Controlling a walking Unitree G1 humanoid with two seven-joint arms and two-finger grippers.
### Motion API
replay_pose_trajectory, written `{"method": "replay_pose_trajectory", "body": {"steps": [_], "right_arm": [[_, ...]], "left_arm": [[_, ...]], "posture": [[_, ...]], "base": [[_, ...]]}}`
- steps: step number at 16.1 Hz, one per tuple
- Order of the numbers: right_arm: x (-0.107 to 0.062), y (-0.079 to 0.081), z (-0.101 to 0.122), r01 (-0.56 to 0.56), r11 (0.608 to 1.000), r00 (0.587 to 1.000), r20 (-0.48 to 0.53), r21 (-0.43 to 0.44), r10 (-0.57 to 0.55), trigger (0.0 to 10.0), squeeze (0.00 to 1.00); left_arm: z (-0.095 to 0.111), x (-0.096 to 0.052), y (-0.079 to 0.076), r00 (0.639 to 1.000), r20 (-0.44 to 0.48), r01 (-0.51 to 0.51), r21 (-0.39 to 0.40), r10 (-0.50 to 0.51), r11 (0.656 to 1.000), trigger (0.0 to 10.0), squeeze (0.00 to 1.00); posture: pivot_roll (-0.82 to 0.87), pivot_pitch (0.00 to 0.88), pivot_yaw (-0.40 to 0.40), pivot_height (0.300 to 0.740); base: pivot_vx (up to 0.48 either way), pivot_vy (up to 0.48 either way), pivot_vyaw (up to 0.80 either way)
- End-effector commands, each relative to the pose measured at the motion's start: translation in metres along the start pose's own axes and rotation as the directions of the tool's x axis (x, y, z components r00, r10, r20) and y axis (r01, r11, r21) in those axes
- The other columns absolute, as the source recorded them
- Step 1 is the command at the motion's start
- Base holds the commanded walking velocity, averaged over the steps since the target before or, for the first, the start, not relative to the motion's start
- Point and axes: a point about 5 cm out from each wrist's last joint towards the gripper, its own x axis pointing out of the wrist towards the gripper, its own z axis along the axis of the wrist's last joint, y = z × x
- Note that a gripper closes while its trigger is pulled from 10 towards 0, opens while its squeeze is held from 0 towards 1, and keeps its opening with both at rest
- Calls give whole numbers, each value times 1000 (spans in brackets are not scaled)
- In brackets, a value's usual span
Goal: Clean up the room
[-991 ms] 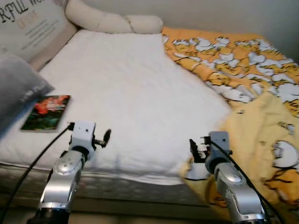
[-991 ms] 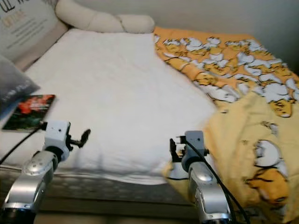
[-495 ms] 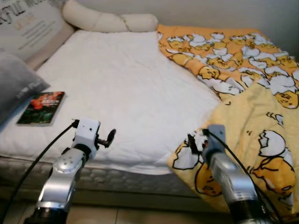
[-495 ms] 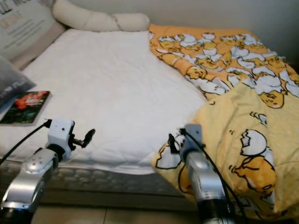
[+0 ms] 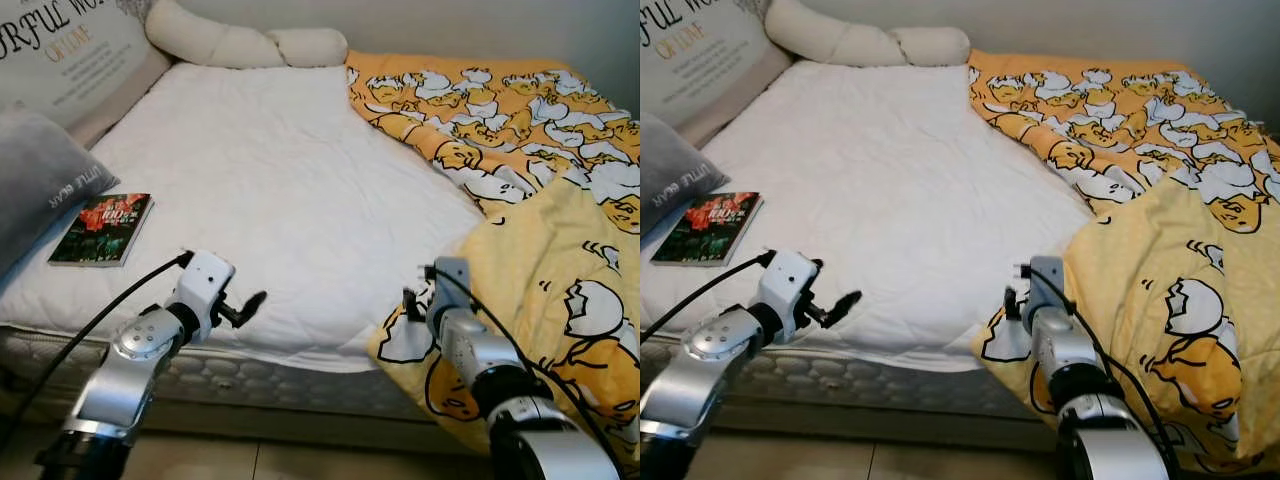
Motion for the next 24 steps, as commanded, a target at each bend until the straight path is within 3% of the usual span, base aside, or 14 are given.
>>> {"method": "replay_pose_trajectory", "body": {"steps": [1,2,3,8,9,10,11,13,16,18,24], "right_arm": [[2,0,6,12,1000,1000,-13,16,-12,10000,1000],[2,1,7,8,1000,1000,-13,27,-8,10000,1000],[3,2,8,7,1000,1000,-18,23,-6,10000,0],[4,3,5,-4,1000,1000,-27,21,5,10000,0],[5,0,1,1,1000,999,-40,26,0,6706,0],[5,-3,-2,6,999,999,-49,34,-4,4980,0],[5,-5,-4,8,999,998,-55,35,-6,4549,0],[5,-8,-7,11,1000,998,-61,29,-9,1216,0],[5,-7,-9,5,1000,998,-64,27,-3,1255,0],[5,-8,-12,9,999,998,-68,38,-7,0,0],[4,-16,-17,14,999,997,-70,44,-11,0,0]], "left_arm": [[12,-7,-5,998,25,57,6,-57,998,10000,1000],[13,-10,-7,997,24,77,9,-77,997,10000,1000],[15,-19,-13,991,6,135,34,-135,990,10000,988],[25,-35,-17,985,-1,170,43,-170,985,10000,875],[25,-40,-17,985,-13,171,44,-171,984,10000,820],[26,-45,-17,984,-24,175,42,-174,984,10000,788],[28,-50,-19,983,-31,183,39,-182,982,10000,761],[28,-57,-22,978,-51,204,38,-202,978,10000,643],[28,-59,-24,974,-61,222,42,-219,974,10000,600],[29,-60,-24,972,-68,228,39,-225,973,10000,588],[29,-51,-27,969,-67,240,21,-238,971,10000,596]], "posture": [[19,0,10,740],[23,2,8,740],[43,58,-3,740],[86,135,-27,740],[106,164,-34,740],[121,180,-37,740],[129,188,-36,740],[137,205,-34,740],[146,213,-27,740],[139,210,-21,740],[114,191,-18,740]], "base": [[0,0,0],[0,0,0],[0,0,0],[0,0,0],[0,0,0],[0,0,0],[0,0,0],[0,0,0],[0,0,0],[0,0,0],[0,0,0]]}}
